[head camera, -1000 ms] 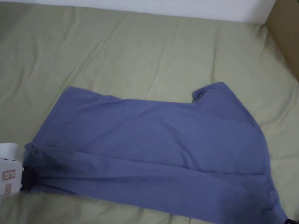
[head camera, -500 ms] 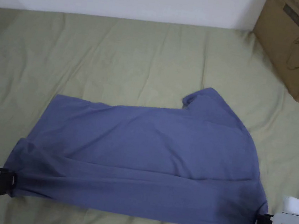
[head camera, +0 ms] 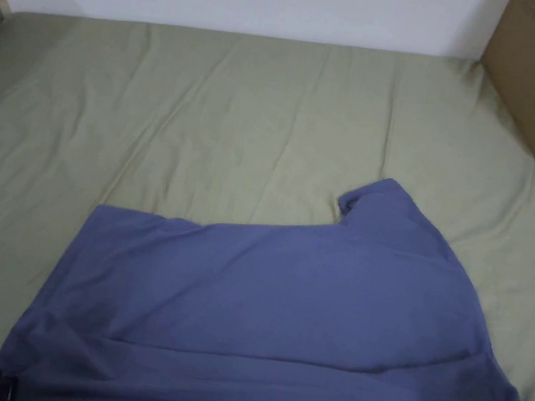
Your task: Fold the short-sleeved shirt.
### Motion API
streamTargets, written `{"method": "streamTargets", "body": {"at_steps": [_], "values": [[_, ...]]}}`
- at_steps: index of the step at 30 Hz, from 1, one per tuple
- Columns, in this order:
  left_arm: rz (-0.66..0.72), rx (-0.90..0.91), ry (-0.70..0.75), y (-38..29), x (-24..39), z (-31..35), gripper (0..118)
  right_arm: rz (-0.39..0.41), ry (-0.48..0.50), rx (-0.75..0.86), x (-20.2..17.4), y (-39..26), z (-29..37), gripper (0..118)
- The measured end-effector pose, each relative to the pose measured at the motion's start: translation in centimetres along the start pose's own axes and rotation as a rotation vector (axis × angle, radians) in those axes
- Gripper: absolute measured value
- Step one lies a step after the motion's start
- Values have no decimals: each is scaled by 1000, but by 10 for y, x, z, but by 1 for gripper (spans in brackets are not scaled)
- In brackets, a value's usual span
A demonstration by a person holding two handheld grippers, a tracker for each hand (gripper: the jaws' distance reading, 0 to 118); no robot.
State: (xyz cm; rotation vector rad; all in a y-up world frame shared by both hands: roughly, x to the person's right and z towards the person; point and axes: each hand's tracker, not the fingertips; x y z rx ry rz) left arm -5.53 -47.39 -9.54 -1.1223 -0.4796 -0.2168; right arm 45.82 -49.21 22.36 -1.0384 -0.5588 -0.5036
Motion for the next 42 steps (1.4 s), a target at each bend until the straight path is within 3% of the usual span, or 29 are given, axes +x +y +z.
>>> {"method": "streamTargets", "body": {"at_steps": [1, 2, 3, 4, 5, 6, 8, 9, 10, 11, 12, 14, 15, 19, 25, 27, 28, 30, 31, 34, 35, 36, 37, 38, 40, 41, 42], "values": [[-2, 1, -3, -8, -1, -4, 6, 2, 9, 1, 1, -6, -4, 6], [0, -7, -2, -11, -1, -9, 19, -4, 1, -8, -2, -8, -8, 12], [0, -38, 53, -13, 1, -12, 46, -25, -21, -18, -3, -9, -10, 26], [-14, -47, 105, -12, 3, -13, 73, -41, -52, -10, -4, -9, -10, 49], [-20, -18, 97, -11, 4, -10, 90, -40, -38, -4, -5, -7, -7, 80], [-15, 15, 81, -7, 5, -4, 90, -54, -12, 12, -7, -3, -4, 88], [25, 52, 7, 7, 7, 5, 88, -47, 29, 51, -14, 8, 6, 88], [39, 80, -34, 15, 8, 8, 80, -24, 30, 72, -20, 15, 11, 84], [41, 116, -56, 22, 12, 12, 57, 10, 28, 104, -24, 21, 15, 68], [35, 140, -74, 31, 18, 14, 13, 44, 15, 129, -32, 29, 18, 29], [0, 146, -58, 39, 26, 12, 0, 57, -10, 145, -39, 35, 19, 4], [-58, 164, -33, 53, 35, 7, 0, 45, 1, 163, -45, 45, 14, 3], [-59, 161, -40, 59, 37, 3, 0, 38, 38, 152, -47, 50, 10, 1], [-26, 164, -69, 86, 49, -12, 0, 56, 35, 149, -58, 79, -11, 0], [-32, 158, -42, 132, 53, -40, 0, 53, 31, 204, -59, 171, -51, 0], [-30, 153, -33, 146, 53, -52, 0, 49, 19, 195, -56, 212, -78, 2], [-26, 150, -27, 151, 53, -57, 0, 59, 5, 178, -57, 227, -90, 12], [-21, 149, -26, 160, 52, -67, 0, 87, 13, 155, -58, 255, -119, 74], [-16, 143, -24, 163, 52, -71, 0, 93, 14, 122, -58, 265, -133, 94], [-11, 131, -24, 168, 53, -79, 0, 157, -9, 71, -63, 280, -164, 95], [-9, 128, -21, 169, 52, -82, 0, 164, -24, 49, -64, 281, -176, 93], [-7, 126, -20, 170, 50, -85, 0, 166, -19, 14, -64, 282, -186, 81], [-3, 121, -18, 170, 49, -86, 0, 157, -8, -16, -65, 281, -191, 49], [3, 114, -15, 170, 48, -89, 0, 163, -16, 14, -69, 277, -191, 36], [9, 103, -6, 170, 44, -92, 0, 193, -29, 35, -75, 277, -185, 23], [11, 102, -3, 170, 41, -93, 0, 197, -20, 53, -77, 276, -183, 0], [12, 99, -1, 170, 38, -94, 0, 186, -10, 60, -79, 275, -180, 0]]}}
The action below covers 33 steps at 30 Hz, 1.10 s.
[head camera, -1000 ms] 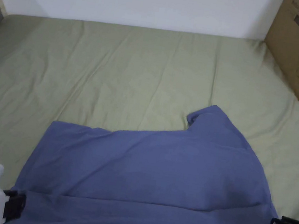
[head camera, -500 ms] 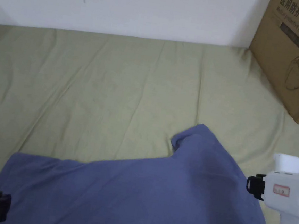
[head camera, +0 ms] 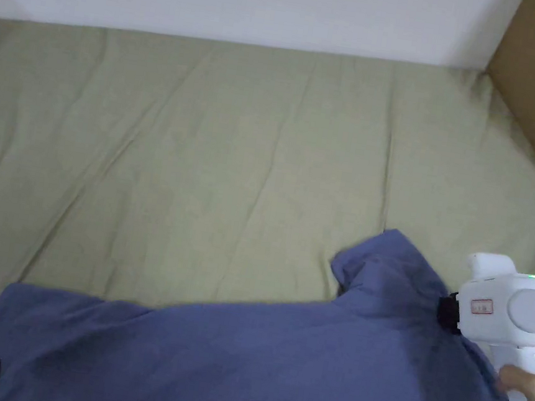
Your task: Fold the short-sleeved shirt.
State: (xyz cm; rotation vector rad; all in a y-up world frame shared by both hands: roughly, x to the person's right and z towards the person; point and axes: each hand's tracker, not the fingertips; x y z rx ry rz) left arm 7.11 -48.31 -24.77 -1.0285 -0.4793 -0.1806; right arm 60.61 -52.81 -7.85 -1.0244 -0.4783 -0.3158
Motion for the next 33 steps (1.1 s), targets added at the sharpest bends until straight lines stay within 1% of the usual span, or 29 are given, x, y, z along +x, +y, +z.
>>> {"method": "streamTargets", "body": {"at_steps": [3, 5, 6, 7, 8, 9, 10, 11, 12, 15, 16, 17, 18, 19, 20, 21, 22, 23, 26, 29, 33], "values": [[17, 8, 7, 6, -8, 0, 0, 18, -22, 5, -8, 0, 3, 0], [27, 62, -50, 18, -13, -1, 0, 27, -19, 9, -9, -1, 6, 0], [28, 75, -74, 26, -15, -3, 5, 27, -18, 10, -9, 0, 8, 0], [22, 67, -67, 35, -17, -6, 22, 23, -19, 13, -10, 0, 9, 0], [14, 70, -71, 45, -15, -13, 59, 14, -18, 16, -8, 1, 11, 0], [-3, 78, -47, 56, -15, -22, 87, 9, -11, 18, -9, 2, 13, 0], [-19, 72, -37, 66, -15, -35, 106, 10, -12, 22, -10, 2, 14, 0], [-21, 62, -32, 75, -21, -51, 110, 13, -16, 22, -11, 3, 14, 0], [-18, 33, -12, 83, -22, -66, 104, 19, -18, 19, -10, 3, 15, 0], [41, -25, -47, 92, -20, -97, 100, 13, -16, 14, -10, 3, 15, 0], [63, -74, -55, 92, -20, -110, 92, 6, -14, 12, -9, 4, 15, 0], [41, -136, 18, 88, -16, -120, 62, 1, -12, 12, -9, 4, 16, 0], [-27, -67, 83, 87, -12, -112, 49, -3, -9, 11, -9, 4, 18, 0], [-10, -61, 50, 89, -14, -100, 45, -7, -5, 14, -10, 4, 21, 0], [-25, -54, 64, 92, -14, -91, 19, -10, 2, 20, -8, 4, 25, 0], [-26, -44, 58, 95, -18, -84, 1, -11, 13, 23, -7, 6, 29, 0], [22, -52, 4, 97, -22, -79, 1, -18, 17, 33, -7, 6, 35, 0], [22, -58, -4, 95, -18, -74, 1, -21, 19, 43, -7, 6, 41, 0], [-30, -12, 3, 89, -9, -39, 1, -37, 45, 80, -4, 5, 69, 0], [-89, 42, -5, 77, -9, 6, 1, -12, 45, 123, -3, -7, 105, 0], [-103, 105, -7, 45, -15, 74, 1, -1, 56, 160, 1, -49, 159, 0]]}}
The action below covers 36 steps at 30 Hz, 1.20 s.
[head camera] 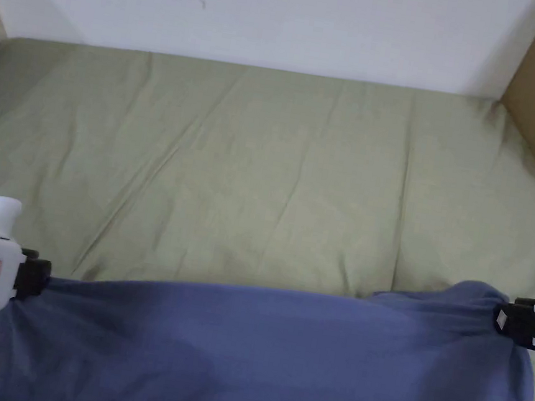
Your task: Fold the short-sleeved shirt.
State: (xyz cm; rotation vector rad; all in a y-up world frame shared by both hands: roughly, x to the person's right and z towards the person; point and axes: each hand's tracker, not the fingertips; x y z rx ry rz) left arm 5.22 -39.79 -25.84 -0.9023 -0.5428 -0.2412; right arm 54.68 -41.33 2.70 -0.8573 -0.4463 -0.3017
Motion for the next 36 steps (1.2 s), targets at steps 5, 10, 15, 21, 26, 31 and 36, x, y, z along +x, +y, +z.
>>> {"method": "streamTargets", "body": {"at_steps": [5, 10, 15, 21, 26, 31, 36], "values": [[47, 39, -60, -61, -7, 69, 1, -4, -1, 1, 2, -68, 66, 0], [33, -45, -32, -138, -9, 85, 1, -65, 2, -83, 8, -154, 100, 0], [66, -157, -51, -193, -9, 53, 6, -63, -23, -179, 13, -227, 77, 1], [189, -156, -36, -205, -18, 63, 98, -102, -58, -184, 3, -234, 83, 86], [291, -27, -131, -190, -31, 97, 8, -30, -14, -15, -31, -193, 115, 43], [385, 21, -198, -201, -50, 91, 0, -51, 85, 100, -86, -171, 110, 2], [628, 19, -314, -226, -85, 68, 111, -52, 191, 44, -135, -169, 82, 2]]}}
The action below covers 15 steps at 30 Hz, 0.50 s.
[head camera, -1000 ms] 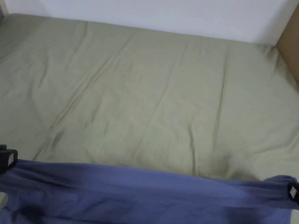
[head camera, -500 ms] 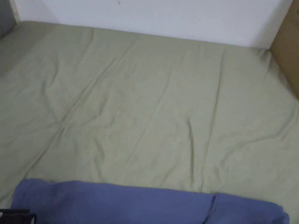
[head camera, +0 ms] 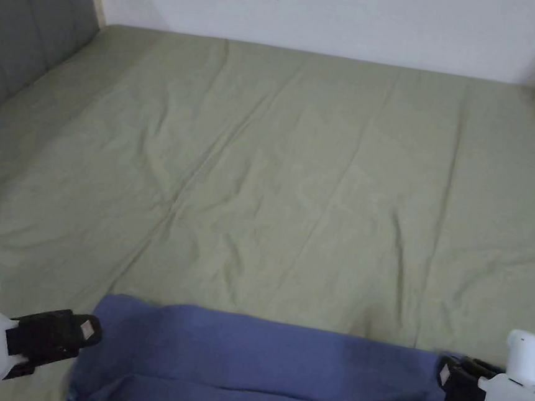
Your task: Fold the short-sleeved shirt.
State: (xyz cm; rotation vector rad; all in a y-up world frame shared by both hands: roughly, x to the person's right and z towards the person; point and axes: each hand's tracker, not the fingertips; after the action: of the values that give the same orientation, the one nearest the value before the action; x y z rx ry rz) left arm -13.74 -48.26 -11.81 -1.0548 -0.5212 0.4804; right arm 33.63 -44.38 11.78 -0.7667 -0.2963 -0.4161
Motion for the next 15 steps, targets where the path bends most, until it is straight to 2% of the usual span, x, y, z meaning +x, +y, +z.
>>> {"method": "streamTargets", "body": {"at_steps": [1, 2, 5, 8, 12, 13, 14, 15], "values": [[41, -27, 0, 0, -9, -6, 117, 2, 24, -15, -6, -1, -5, 2], [66, -48, -31, 4, -24, -16, 111, 1, 38, -26, -10, -2, -8, 2], [144, -68, -90, 4, -45, -30, 113, 5, 52, -55, -12, -7, -18, 2], [226, -144, -182, -10, -35, -57, 111, 7, 38, -87, -8, -12, -25, 2], [201, -137, -179, -22, -1, -61, 111, -47, 29, -106, 7, -20, -26, 2], [221, -136, -192, -13, -22, -66, 108, -67, 22, -113, 11, -21, -27, 2], [240, -121, -162, -9, -30, -66, 91, -82, 16, -120, 16, -22, -27, 2], [227, -104, -163, -9, -28, -65, 51, -96, 10, -127, 20, -25, -28, 2]]}}
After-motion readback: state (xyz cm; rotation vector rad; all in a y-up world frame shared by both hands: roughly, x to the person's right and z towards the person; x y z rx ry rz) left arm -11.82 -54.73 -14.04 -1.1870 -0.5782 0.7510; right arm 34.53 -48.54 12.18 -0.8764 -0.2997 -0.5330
